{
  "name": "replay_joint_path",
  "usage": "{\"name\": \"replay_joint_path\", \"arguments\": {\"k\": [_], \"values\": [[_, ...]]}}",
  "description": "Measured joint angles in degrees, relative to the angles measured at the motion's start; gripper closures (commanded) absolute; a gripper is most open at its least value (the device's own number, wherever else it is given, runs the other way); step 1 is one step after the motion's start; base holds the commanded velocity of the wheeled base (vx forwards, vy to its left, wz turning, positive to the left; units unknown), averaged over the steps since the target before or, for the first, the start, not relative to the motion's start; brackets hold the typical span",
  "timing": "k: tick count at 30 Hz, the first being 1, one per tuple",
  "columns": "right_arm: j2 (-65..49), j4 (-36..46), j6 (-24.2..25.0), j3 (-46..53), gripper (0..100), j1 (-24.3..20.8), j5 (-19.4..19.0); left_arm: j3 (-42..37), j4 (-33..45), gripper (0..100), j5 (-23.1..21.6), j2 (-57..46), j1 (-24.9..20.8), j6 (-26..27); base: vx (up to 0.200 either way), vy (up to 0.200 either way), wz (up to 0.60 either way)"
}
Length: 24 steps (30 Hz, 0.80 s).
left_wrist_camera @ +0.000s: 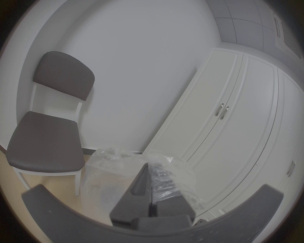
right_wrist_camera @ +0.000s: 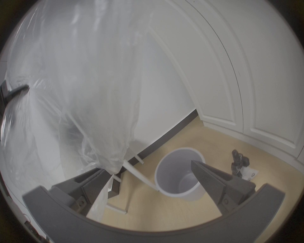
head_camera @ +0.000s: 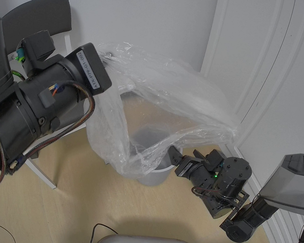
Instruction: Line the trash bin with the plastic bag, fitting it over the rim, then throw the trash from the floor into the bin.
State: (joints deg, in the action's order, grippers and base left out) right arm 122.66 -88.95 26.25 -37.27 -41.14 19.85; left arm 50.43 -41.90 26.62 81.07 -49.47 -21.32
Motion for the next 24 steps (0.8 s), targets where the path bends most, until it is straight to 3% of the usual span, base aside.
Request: {"name": "replay_joint_path", "arguments": {"k": [13, 19, 24], "values": [[-1.38, 0.0, -4.24, 1.22, 0, 5.57, -2.9, 0.06, -0.02, 100, 0.02, -0.09, 0.0, 0.0, 0.0, 0.0, 0.0], [-0.76, -0.02, -8.02, 6.73, 0, 5.14, -5.68, 0.17, -0.02, 100, 0.04, -0.01, 0.0, -0.05, 0.0, 0.0, 0.0], [-0.01, 0.0, -11.63, 15.99, 0, 1.95, -9.48, 0.17, 0.0, 100, 0.06, 0.13, -0.26, -0.05, 0.0, 0.0, 0.0]]}}
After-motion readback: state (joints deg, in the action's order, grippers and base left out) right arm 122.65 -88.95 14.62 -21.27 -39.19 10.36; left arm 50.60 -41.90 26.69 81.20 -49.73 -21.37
